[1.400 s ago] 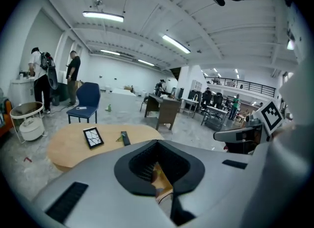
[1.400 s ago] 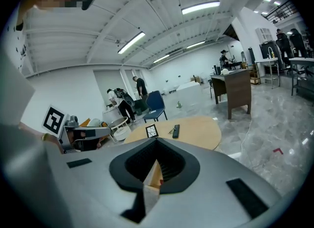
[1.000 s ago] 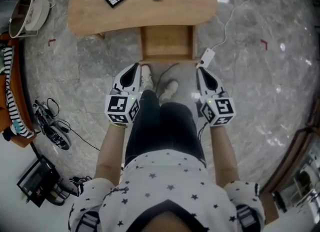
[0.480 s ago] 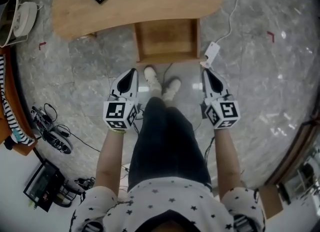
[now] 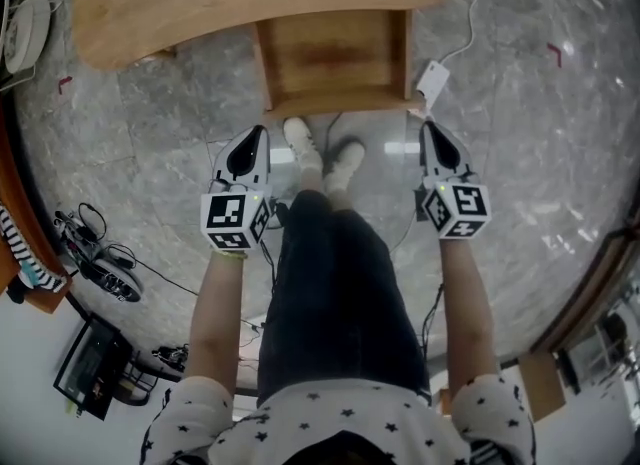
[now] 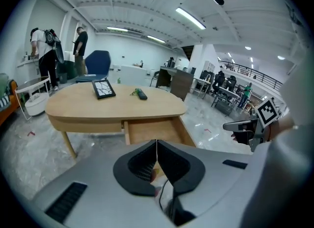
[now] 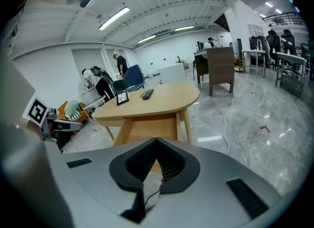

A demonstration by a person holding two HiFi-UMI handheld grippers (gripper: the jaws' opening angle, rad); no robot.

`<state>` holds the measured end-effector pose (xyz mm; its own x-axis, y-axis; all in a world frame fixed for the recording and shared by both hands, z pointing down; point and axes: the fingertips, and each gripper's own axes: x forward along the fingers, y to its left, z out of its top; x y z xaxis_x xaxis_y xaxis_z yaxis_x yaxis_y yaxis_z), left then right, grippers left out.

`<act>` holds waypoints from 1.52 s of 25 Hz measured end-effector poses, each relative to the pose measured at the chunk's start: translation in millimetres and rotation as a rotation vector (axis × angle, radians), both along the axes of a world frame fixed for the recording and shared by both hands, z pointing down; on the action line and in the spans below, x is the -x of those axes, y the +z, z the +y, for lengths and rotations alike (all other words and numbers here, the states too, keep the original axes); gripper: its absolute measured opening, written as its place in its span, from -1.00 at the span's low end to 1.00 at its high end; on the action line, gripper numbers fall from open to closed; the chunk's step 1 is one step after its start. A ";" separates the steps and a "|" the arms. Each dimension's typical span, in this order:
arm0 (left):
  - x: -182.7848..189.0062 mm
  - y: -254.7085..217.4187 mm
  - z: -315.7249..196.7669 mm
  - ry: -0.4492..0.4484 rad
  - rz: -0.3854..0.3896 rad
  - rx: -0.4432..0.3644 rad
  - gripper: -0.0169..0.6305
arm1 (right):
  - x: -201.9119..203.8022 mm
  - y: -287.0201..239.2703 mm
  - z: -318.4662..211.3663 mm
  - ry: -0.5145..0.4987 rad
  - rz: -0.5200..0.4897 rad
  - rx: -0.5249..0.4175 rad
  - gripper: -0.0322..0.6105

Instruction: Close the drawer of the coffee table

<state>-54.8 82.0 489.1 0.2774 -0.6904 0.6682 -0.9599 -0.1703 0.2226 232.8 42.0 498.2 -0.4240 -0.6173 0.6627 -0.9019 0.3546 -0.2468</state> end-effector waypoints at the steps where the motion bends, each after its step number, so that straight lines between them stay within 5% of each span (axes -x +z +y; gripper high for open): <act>1: 0.8 7.1 1.2 -0.004 0.001 0.008 -0.91 | -2.3 8.7 0.3 -0.004 0.011 0.007 -0.88; 14: 9.2 84.2 16.6 0.027 -0.047 0.123 -0.89 | -19.1 95.1 9.7 -0.001 0.098 0.138 -0.88; 21: 12.9 120.4 24.3 0.087 -0.106 0.197 -0.61 | -21.6 121.0 7.4 -0.068 0.146 0.183 -0.86; 27: 14.8 148.3 29.8 0.179 -0.182 0.262 -0.33 | -20.0 139.8 9.4 -0.124 0.185 0.221 -0.64; 38: 18.6 193.3 34.8 0.279 -0.274 0.361 -0.20 | -41.8 175.9 13.8 -0.187 0.339 0.284 -0.22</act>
<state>-73.4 116.8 682.4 0.1993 -0.3279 0.9235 -0.9203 -0.3863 0.0615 274.6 55.8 674.1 -0.2416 -0.3256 0.9141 -0.8753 0.4798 -0.0604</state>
